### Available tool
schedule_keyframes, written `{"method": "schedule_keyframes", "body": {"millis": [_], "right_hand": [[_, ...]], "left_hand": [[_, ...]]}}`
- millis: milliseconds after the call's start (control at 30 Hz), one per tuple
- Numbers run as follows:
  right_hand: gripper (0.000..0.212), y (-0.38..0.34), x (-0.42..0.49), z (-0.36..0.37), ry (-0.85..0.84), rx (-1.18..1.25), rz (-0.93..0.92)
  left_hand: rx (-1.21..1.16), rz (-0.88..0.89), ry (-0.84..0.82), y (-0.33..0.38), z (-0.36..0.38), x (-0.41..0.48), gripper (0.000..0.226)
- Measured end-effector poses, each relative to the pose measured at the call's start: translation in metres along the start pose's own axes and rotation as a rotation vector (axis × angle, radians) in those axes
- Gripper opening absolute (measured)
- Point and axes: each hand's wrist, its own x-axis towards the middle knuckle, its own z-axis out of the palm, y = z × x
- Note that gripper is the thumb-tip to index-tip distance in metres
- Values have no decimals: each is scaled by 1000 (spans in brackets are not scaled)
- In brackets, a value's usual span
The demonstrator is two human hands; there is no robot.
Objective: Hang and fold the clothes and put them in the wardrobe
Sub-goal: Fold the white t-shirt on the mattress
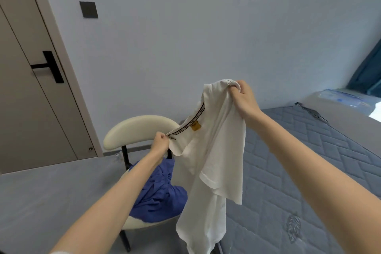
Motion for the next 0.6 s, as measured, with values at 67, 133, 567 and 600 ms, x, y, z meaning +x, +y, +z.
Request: {"method": "schedule_keyframes", "body": {"millis": [67, 133, 567, 600], "right_hand": [[16, 16, -1, -8, 57, -51, 63], [17, 29, -3, -15, 99, -63, 123], [18, 38, -13, -46, 41, -138, -58], [16, 40, -12, -49, 62, -107, -53]], "left_hand": [[-81, -10, 56, 11, -5, 3, 14], [-162, -4, 97, 23, -9, 4, 13], [159, 270, 115, 46, -27, 12, 20], [155, 268, 50, 45, -25, 12, 21]]}}
